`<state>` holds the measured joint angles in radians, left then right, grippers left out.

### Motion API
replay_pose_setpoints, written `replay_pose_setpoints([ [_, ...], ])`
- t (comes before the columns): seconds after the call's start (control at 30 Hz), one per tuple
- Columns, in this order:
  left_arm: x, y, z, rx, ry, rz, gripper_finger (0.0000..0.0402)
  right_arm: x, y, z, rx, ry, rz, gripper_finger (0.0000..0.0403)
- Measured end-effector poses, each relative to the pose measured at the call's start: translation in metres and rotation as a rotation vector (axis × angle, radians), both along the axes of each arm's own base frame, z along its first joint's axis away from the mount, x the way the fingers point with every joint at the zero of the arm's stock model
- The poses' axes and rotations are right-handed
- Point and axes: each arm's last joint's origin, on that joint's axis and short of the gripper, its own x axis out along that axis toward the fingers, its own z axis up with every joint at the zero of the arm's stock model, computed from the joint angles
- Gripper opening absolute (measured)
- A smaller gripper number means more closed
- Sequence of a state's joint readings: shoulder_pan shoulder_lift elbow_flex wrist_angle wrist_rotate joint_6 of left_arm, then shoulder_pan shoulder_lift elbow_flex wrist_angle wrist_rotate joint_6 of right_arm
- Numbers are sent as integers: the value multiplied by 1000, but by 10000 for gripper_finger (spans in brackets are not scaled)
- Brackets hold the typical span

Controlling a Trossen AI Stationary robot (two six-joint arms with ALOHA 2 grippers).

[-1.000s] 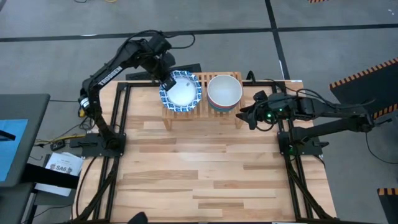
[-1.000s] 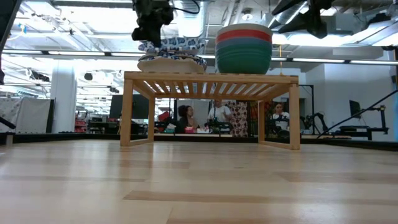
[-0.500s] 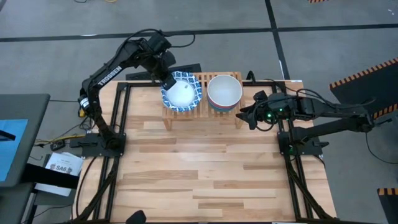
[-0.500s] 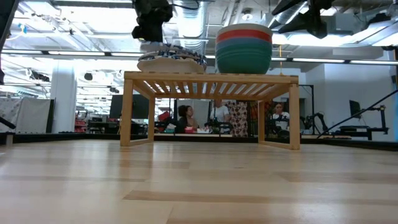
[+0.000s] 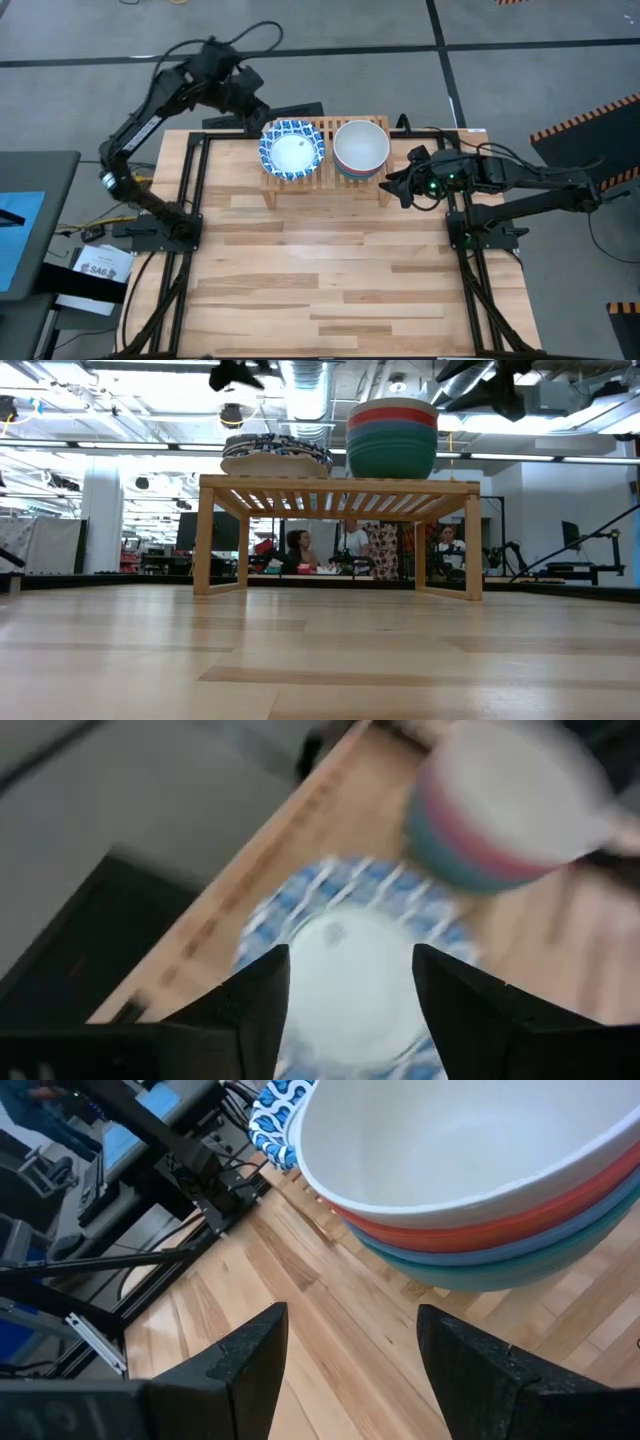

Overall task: Place and stack bowls onto a shelf
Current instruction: Return to home position

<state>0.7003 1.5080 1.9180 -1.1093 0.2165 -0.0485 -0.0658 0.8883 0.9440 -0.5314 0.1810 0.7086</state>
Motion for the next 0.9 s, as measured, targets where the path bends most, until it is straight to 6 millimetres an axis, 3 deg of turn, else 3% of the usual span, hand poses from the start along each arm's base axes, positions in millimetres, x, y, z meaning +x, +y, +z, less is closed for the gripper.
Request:
replay_pose_setpoints([
  [0.1,-5,-26,3,54,-186,-59,197,0,0,1,0,-9,1,248],
  [0.2,-13,-58,-10,94,-370,-118,197,1,1,2,-5,-23,10,248],
  [0.33,-28,-102,-45,134,-596,-213,197,3,4,6,-35,-58,39,248],
  [0.47,-45,-132,-84,119,-831,-261,197,5,7,11,-75,-109,69,248],
  [0.57,-57,-145,-105,114,-977,-258,197,7,8,16,-110,-152,90,248],
  [0.7,-67,-152,-127,103,-1012,-233,197,9,9,22,-159,-204,105,248],
  [0.9,-73,-155,-132,94,-1014,-246,197,9,8,23,-180,-210,111,248],
])
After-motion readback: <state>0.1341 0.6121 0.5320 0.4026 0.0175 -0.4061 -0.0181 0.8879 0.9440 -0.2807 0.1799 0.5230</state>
